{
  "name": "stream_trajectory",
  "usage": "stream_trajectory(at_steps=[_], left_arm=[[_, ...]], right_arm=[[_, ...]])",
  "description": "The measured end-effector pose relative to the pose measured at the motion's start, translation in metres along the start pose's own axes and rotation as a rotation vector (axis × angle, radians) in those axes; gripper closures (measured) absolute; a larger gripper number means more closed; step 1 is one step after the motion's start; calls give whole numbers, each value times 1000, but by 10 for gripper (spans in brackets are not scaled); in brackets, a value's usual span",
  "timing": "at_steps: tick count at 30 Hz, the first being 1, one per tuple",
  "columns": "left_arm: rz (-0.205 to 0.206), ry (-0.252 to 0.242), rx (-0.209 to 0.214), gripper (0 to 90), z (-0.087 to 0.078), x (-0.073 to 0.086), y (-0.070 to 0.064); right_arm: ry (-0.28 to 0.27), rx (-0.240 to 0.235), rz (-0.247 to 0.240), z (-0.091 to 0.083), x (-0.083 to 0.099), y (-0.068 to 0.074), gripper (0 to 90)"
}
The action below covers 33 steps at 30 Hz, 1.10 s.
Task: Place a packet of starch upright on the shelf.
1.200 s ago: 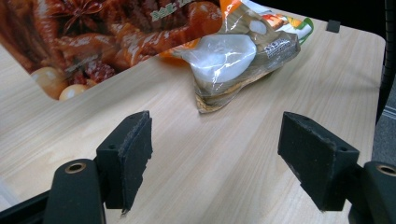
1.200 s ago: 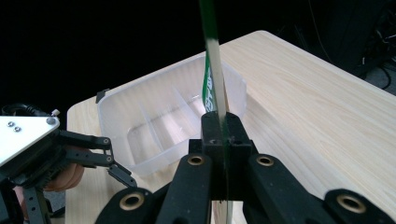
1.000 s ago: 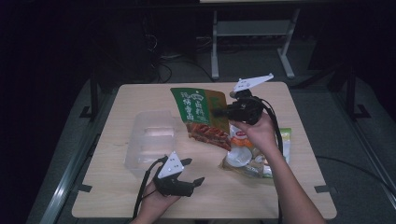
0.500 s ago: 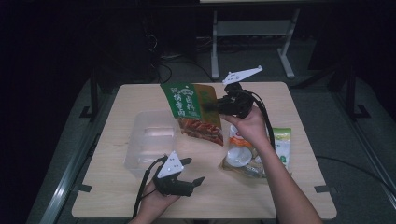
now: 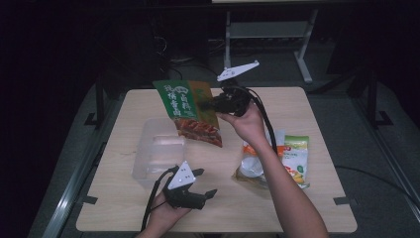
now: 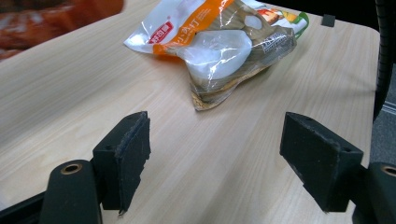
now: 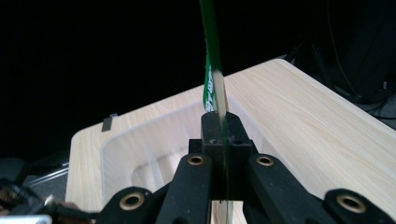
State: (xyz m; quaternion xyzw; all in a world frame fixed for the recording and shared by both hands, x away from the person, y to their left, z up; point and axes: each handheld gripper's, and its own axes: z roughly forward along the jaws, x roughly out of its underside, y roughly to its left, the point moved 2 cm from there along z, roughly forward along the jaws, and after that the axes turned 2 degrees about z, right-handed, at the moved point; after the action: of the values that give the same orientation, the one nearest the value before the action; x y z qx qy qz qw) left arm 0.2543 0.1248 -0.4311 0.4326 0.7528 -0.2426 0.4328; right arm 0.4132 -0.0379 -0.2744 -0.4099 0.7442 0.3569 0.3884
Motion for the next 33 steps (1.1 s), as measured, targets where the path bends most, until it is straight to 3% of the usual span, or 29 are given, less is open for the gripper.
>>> stream_trajectory(at_steps=[18,29,33], left_arm=[[16,15,-12,235,-1,1,1],[12,10,-10,228,-2,2,0],[16,3,-13,229,-4,1,0]], right_arm=[[1,-52,-6,66,-27,-1,900],[-6,-81,14,109,-21,-11,900],[-12,-81,46,122,-16,-17,900]])
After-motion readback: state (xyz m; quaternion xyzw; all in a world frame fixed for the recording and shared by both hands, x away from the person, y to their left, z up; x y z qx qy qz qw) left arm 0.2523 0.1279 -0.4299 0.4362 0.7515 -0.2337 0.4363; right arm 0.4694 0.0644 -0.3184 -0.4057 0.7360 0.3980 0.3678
